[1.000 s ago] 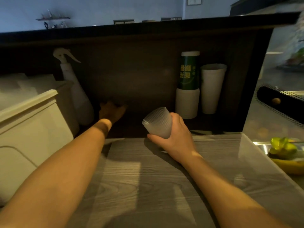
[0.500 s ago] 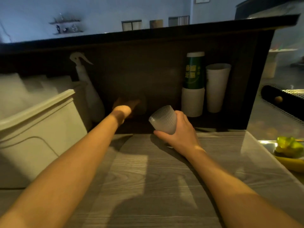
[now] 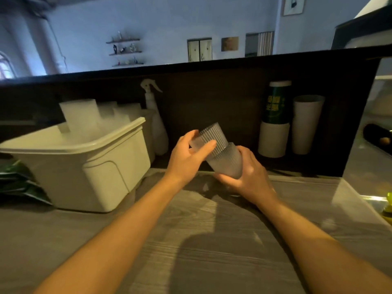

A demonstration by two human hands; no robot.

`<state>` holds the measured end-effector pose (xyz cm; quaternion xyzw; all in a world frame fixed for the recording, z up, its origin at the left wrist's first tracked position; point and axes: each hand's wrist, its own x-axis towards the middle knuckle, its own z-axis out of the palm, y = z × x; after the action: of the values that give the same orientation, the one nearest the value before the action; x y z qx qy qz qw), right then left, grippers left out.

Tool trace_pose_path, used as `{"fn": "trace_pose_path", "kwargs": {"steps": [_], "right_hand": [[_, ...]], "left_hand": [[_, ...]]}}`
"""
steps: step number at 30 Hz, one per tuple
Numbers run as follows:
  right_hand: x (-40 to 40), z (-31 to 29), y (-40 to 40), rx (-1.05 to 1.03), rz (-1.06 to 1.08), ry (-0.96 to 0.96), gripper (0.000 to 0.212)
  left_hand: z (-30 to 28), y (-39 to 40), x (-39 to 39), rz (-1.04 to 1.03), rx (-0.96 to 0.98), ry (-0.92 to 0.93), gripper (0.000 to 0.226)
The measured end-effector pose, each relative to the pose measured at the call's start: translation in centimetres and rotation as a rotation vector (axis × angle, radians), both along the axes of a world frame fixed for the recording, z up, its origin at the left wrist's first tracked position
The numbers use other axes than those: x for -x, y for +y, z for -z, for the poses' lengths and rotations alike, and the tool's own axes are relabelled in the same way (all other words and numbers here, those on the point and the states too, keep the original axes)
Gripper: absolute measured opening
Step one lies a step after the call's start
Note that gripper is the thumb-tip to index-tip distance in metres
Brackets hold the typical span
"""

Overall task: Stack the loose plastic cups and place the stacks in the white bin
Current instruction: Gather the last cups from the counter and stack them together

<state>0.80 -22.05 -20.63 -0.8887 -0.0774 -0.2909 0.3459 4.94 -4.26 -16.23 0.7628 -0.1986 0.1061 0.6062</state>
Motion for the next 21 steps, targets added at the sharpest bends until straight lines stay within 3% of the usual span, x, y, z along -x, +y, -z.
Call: {"fn": "trace_pose_path", "kwargs": {"steps": [6, 11, 14, 21], "right_hand": [[0.1, 0.4, 0.8, -0.048, -0.107, -0.002, 0.081], [0.1, 0.3, 1.1, -0.07, -0.158, 0.006, 0.083], [0.3, 0.4, 1.3, -0.081, -0.178, -0.011, 0.081], [-0.2, -0.3, 2.4, -0.128, -0.129, 0.035, 0.093]], "left_hand": [[1.0, 0.3, 0.9, -0.064, -0.114, -0.114, 0.071], [1.7, 0.2, 1.8, 0.046, -0.249, -0.06, 0.08], [2.4, -0.4, 2.8, 0.151, -0.234, 0.011, 0.089], [1.8, 0.2, 2.6, 0.12, -0.258, 0.019, 0.083]]}}
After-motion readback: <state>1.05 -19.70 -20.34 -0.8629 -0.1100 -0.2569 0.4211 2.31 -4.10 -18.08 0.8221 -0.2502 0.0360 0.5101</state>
